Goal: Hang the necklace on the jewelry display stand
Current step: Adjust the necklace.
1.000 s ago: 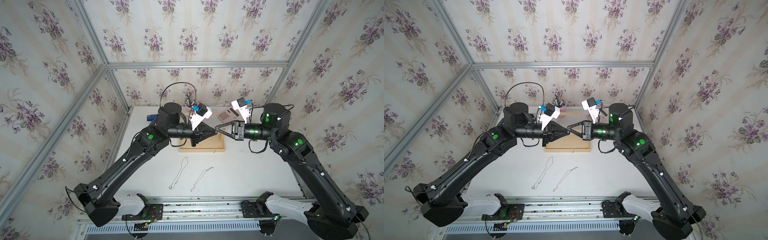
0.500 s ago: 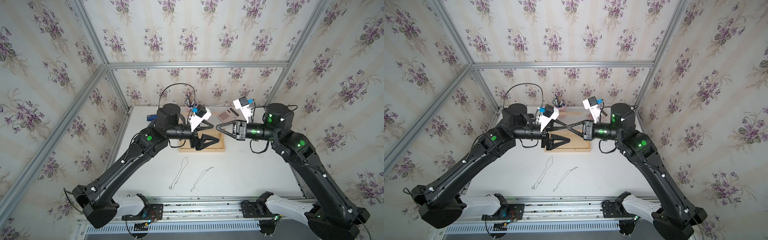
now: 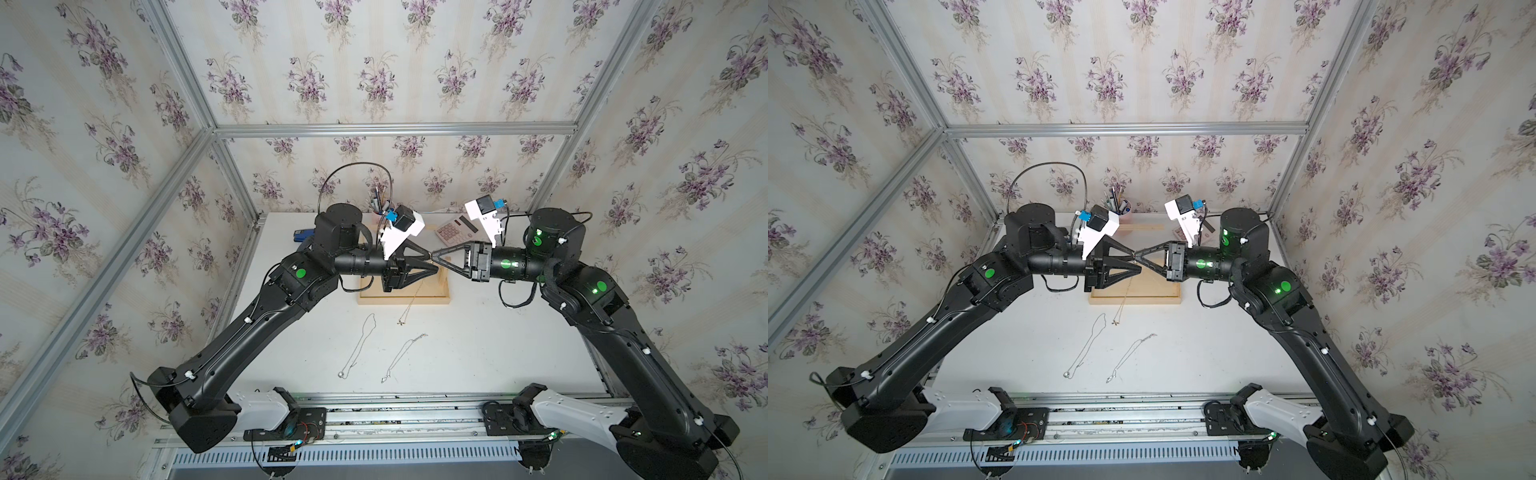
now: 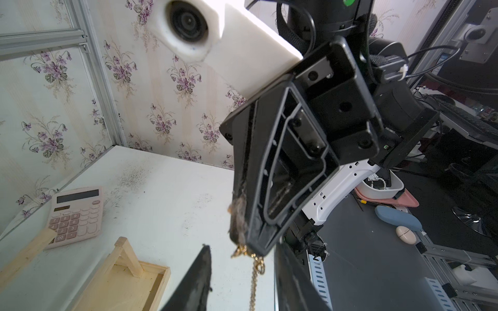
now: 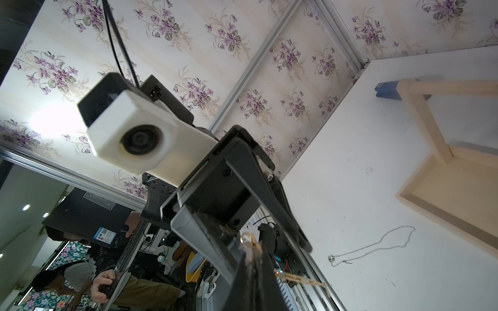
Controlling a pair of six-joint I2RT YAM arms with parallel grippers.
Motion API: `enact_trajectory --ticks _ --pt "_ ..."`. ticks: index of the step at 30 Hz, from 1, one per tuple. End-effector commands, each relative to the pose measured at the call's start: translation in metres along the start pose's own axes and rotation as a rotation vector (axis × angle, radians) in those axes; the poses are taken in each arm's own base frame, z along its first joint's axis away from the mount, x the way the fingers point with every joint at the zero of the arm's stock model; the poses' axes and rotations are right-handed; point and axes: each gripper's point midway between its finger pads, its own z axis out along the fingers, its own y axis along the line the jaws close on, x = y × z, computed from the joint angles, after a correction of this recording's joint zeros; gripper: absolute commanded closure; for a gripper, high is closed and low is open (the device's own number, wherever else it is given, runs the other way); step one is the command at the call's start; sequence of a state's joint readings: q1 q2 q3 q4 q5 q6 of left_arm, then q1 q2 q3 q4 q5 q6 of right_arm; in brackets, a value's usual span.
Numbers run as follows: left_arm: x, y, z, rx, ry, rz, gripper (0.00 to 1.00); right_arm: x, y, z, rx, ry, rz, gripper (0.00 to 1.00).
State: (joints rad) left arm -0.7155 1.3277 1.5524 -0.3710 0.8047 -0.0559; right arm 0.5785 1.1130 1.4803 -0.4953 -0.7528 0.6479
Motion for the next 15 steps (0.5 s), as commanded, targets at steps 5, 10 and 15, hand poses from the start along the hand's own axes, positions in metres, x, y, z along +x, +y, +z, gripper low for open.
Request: enact_trajectory --ticks 5,10,15 --pt "-0.0074 -0.0012 0.0017 0.018 -0.019 0.029 0.86 -0.0032 0.0108 -0.0034 -0.035 -0.018 -0.027 0.92" --pt "-0.0065 -0.0022 0.0019 0.024 -0.013 0.029 1.00 -0.0026 0.0089 -0.0025 -0.033 -0.016 -0.024 0.92" --pt "-0.0061 -0.0031 0.0010 0.025 -0.010 0.029 1.00 -0.0020 0.0074 -0.0018 -0.032 -0.016 -0.023 0.91"
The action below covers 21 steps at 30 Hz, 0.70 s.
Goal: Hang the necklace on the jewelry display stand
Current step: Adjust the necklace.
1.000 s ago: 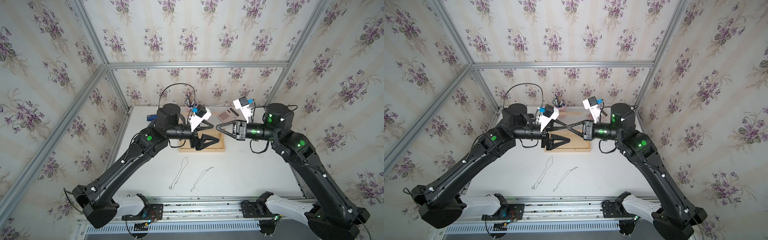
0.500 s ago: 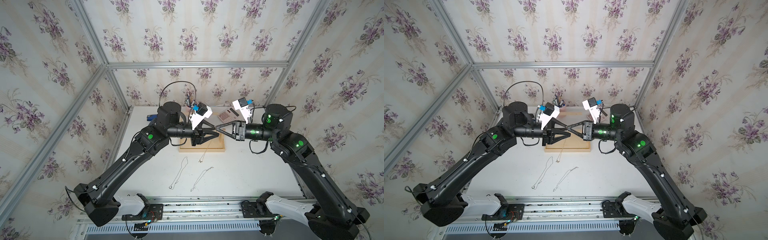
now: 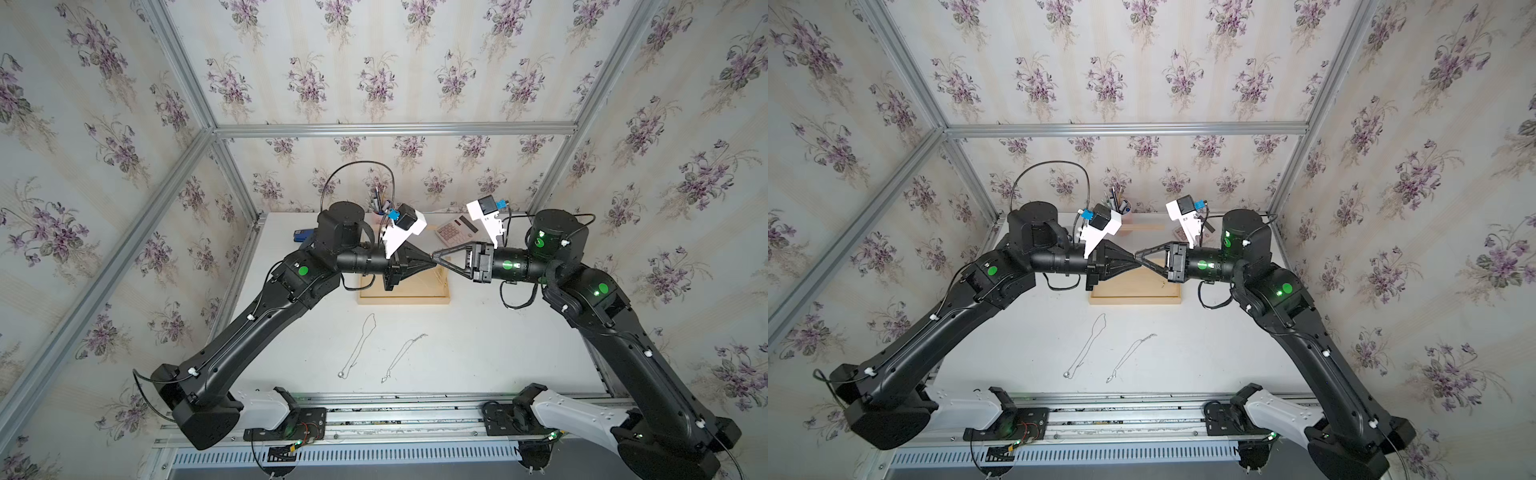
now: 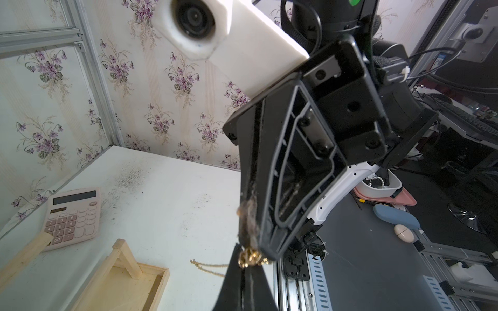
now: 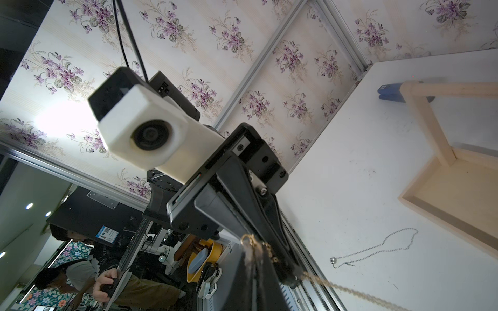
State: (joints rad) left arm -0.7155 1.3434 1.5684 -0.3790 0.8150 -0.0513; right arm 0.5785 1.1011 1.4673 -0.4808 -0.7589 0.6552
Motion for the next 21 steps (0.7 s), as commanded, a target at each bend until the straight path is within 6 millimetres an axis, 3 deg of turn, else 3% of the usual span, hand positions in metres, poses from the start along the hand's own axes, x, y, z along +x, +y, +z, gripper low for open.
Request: enact_trajectory --ticks 1,12,16,17,21 --pt "-0.005 -0.003 -0.002 0.013 -0.015 0.031 1.00 -0.003 0.005 0.000 -0.021 -0.011 -0.020 0.91" --pt "-0.015 -0.003 -0.006 -0.017 -0.026 0.015 1.00 -0.006 0.006 -0.003 0.000 -0.024 -0.061 0.70" --pt "-0.022 -0.002 -0.011 -0.046 -0.026 0.014 1.00 -0.009 0.011 -0.010 0.029 -0.028 -0.122 0.39" --pt "-0.024 -0.003 -0.013 -0.048 -0.028 0.014 1.00 -0.010 0.012 -0.013 0.039 -0.037 -0.138 0.36" --pt "-0.032 -0.004 -0.018 -0.067 -0.045 0.020 1.00 -0.015 0.016 -0.023 0.067 -0.083 -0.188 0.36"
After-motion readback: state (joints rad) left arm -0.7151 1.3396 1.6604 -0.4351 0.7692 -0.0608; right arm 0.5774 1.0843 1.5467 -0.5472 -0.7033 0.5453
